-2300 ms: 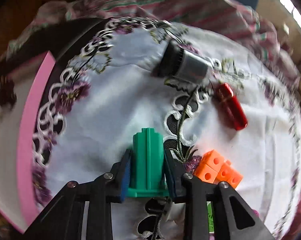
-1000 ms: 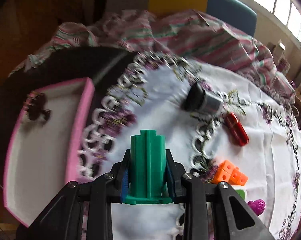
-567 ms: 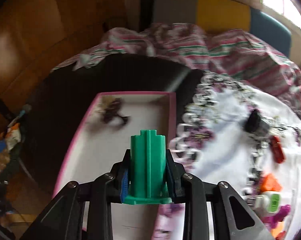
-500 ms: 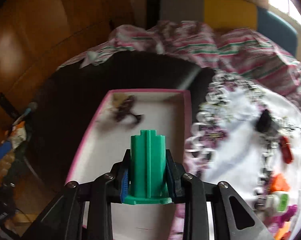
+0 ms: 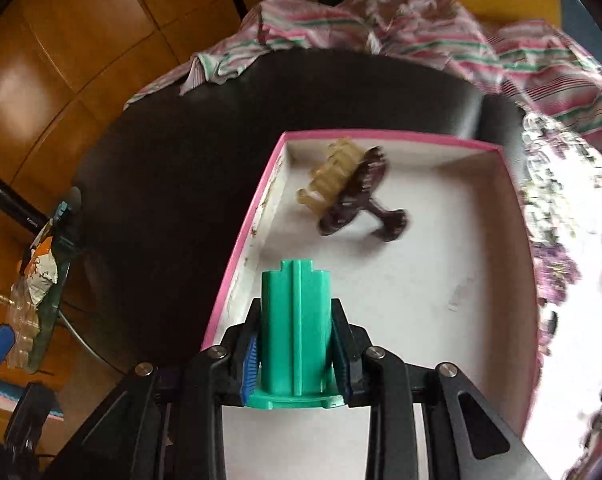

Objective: Organize rigid objects
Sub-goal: 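Lift the green plastic stand with the right gripper and carry it over the tray, then open the right gripper to drop the green stand into the tray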

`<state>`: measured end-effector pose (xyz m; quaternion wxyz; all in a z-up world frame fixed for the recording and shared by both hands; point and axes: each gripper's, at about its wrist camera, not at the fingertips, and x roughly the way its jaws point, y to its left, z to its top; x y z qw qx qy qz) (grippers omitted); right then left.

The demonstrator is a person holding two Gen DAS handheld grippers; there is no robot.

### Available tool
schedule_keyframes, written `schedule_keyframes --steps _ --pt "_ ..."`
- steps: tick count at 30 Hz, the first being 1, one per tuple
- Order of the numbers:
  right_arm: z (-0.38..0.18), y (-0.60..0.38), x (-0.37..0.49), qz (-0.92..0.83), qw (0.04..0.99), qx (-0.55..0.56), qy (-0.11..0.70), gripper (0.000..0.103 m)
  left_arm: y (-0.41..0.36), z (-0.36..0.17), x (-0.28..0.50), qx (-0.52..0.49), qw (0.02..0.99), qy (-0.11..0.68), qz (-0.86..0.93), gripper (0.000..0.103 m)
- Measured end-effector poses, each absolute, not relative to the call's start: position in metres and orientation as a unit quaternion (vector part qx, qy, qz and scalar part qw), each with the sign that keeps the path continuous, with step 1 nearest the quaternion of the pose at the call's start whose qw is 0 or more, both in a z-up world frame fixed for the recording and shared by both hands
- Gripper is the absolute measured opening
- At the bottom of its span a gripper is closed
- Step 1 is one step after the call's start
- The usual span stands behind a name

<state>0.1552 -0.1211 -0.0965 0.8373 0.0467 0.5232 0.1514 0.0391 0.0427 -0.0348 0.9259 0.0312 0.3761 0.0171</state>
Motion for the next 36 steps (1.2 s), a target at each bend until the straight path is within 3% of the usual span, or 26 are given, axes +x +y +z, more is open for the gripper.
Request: schedule_keyframes --steps 8,25,36 --pt "-0.110 -0.109 0.167 0.176 0.825 0.065 0.533 0.045 0.035 -0.036 0.041 0.036 0.925 0.378 0.007 0.083" --pt "-0.071 -0.160 0.111 0.129 0.873 0.049 0.467 0.046 0.014 -0.025 0.032 0.042 0.928 0.370 -0.026 0.084" --pt "-0.047 -0.247 0.070 0.055 0.892 0.081 0.442 0.046 -0.021 -0.023 0.033 0.062 0.924 0.370 -0.067 0.085"
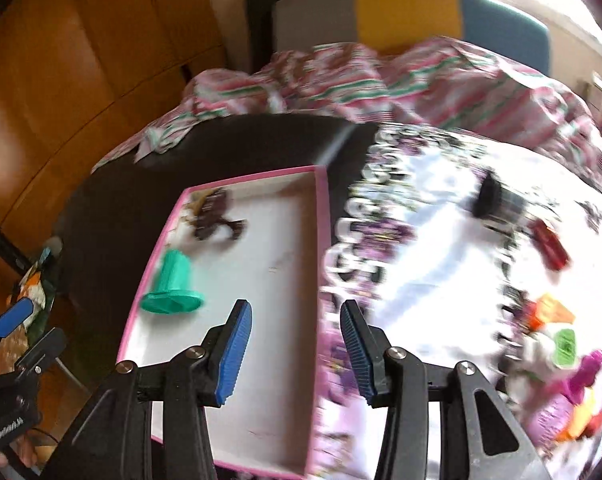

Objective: Organize rigid objects
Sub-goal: 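Open the right gripper to drop the green stand into the tray, then grasp the white-green plug device with the left gripper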

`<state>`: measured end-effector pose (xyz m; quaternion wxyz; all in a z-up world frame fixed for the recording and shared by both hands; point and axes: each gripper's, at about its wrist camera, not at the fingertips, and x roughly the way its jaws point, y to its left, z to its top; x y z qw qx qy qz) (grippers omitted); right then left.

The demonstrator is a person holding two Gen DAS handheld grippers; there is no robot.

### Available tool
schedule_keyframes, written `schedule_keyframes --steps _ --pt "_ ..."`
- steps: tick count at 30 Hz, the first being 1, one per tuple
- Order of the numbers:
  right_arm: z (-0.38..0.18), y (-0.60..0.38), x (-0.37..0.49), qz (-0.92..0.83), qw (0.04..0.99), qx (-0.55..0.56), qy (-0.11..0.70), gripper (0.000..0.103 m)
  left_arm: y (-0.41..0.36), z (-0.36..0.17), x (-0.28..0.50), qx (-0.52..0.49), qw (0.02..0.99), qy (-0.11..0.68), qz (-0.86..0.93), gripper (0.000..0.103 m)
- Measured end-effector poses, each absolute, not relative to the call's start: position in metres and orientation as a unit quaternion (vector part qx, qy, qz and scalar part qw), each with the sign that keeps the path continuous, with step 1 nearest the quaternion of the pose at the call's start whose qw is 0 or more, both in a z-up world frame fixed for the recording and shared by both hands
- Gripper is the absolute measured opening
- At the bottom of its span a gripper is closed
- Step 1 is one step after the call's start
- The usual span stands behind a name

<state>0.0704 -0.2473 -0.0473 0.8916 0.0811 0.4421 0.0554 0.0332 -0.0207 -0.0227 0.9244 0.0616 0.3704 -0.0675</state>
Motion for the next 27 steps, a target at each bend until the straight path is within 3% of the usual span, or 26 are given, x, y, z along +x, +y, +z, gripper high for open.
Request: schedule_keyframes --steps 12,14,27 --pt "-0.023 -0.406 -0.003 -0.097 0.889 0.188 0.406 0.047 -0.075 -0.015 0.040 0.064 0.912 0.377 -0.148 0.085" --pt "-0.022 -0.436 -0.020 -0.127 0.883 0.220 0.395 0.052 -0.089 -0.014 0.040 0.065 0.905 0.382 -0.176 0.085" --pt "-0.052 -0.535 -0.092 -0.181 0.835 0.406 0.325 0.056 -0.221 -0.027 0.029 0.149 0.843 0.384 -0.346 0.085"
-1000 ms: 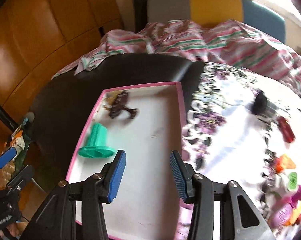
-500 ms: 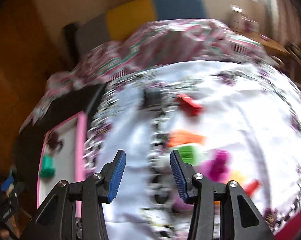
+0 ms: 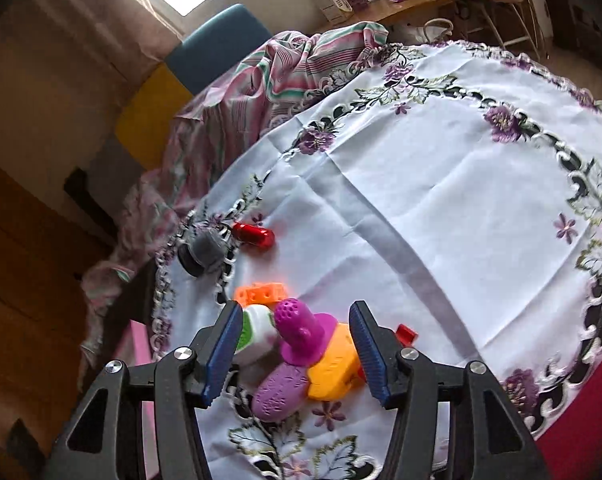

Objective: Organize rigid objects
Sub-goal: 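Grasp the white-green plug device with the left gripper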

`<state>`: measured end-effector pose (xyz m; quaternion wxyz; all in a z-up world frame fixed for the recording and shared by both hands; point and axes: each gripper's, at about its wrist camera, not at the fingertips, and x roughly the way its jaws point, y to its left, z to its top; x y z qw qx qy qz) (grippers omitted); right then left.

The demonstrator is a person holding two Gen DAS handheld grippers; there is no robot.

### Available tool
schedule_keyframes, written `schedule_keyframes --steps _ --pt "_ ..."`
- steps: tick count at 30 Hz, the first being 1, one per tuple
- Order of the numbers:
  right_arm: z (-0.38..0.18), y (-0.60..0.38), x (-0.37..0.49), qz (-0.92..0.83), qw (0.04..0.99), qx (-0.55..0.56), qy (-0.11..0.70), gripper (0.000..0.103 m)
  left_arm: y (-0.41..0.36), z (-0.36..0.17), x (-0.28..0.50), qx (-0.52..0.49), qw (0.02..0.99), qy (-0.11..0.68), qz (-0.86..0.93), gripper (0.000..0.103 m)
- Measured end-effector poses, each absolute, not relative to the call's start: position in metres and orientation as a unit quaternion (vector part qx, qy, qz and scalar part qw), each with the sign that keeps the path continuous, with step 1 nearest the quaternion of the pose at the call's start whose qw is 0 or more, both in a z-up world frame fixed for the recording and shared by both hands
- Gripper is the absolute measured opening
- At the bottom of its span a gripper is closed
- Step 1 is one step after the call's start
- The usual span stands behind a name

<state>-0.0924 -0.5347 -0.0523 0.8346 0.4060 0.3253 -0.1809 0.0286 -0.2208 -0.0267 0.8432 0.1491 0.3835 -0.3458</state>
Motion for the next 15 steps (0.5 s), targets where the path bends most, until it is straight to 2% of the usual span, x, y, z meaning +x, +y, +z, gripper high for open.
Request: schedule_keyframes --steps 15 --pt "-0.059 -0.540 -0.099 -0.152 0.829 0.446 0.300 0.058 -0.368 -0.062 0.044 0.267 0.759 0.363 -0.470 0.086"
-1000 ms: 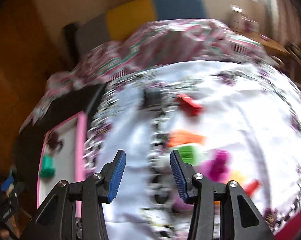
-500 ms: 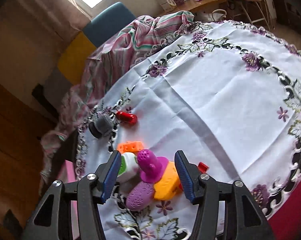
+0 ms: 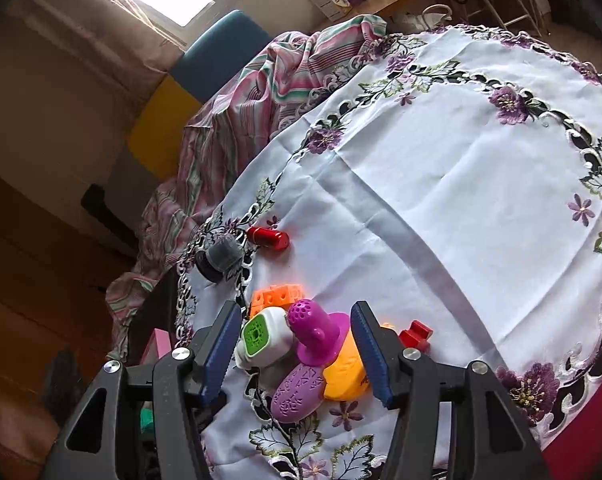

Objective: Organize rigid objects
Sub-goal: 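Grasp the white-green plug device with the left gripper, then carry the plug device into the tray and release it while the right gripper grasps the purple toy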

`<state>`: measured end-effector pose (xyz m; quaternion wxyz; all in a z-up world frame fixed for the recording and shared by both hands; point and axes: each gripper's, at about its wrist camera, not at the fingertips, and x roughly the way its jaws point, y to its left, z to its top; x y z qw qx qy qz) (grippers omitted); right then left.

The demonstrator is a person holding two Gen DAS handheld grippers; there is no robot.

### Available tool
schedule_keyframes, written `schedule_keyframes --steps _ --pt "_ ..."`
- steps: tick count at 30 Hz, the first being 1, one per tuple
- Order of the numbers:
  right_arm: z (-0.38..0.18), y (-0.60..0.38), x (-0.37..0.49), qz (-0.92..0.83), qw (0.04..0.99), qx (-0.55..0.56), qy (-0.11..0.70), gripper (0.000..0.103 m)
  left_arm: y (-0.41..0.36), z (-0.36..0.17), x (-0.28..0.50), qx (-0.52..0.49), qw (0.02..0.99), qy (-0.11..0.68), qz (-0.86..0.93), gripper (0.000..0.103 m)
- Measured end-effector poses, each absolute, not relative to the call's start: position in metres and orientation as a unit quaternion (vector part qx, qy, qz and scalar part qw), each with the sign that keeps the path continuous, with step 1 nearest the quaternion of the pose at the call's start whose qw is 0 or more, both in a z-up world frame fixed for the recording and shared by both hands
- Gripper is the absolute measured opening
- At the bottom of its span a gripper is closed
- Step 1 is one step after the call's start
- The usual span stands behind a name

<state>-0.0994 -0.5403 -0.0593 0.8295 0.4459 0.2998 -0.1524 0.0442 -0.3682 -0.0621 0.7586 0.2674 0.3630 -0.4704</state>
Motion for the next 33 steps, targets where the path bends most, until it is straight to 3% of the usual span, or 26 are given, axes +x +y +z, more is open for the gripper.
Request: schedule_keyframes --steps 8,10,12,13,33 --pt "-0.062 -0.542 -0.098 -0.137 0.828 0.454 0.299 0.060 -0.406 -0.084 0.053 0.311 0.734 0.356 -0.487 0.088" --pt "-0.062 -0.542 -0.098 -0.136 0.827 0.457 0.298 0.060 -0.410 -0.089 0.055 0.305 0.732 0.361 -0.491 0.083" --pt "-0.062 -0.542 -0.099 -0.136 0.827 0.459 0.295 0.060 -0.414 -0.096 0.056 0.295 0.719 0.378 -0.503 0.057" --pt "-0.062 -0.543 -0.099 -0.136 0.827 0.459 0.294 0.060 -0.415 -0.099 0.054 0.298 0.720 0.381 -0.497 0.055" --pt "-0.068 -0.541 -0.090 -0.157 0.814 0.447 0.336 0.060 -0.340 -0.069 0.044 0.184 0.778 0.396 -0.452 0.054"
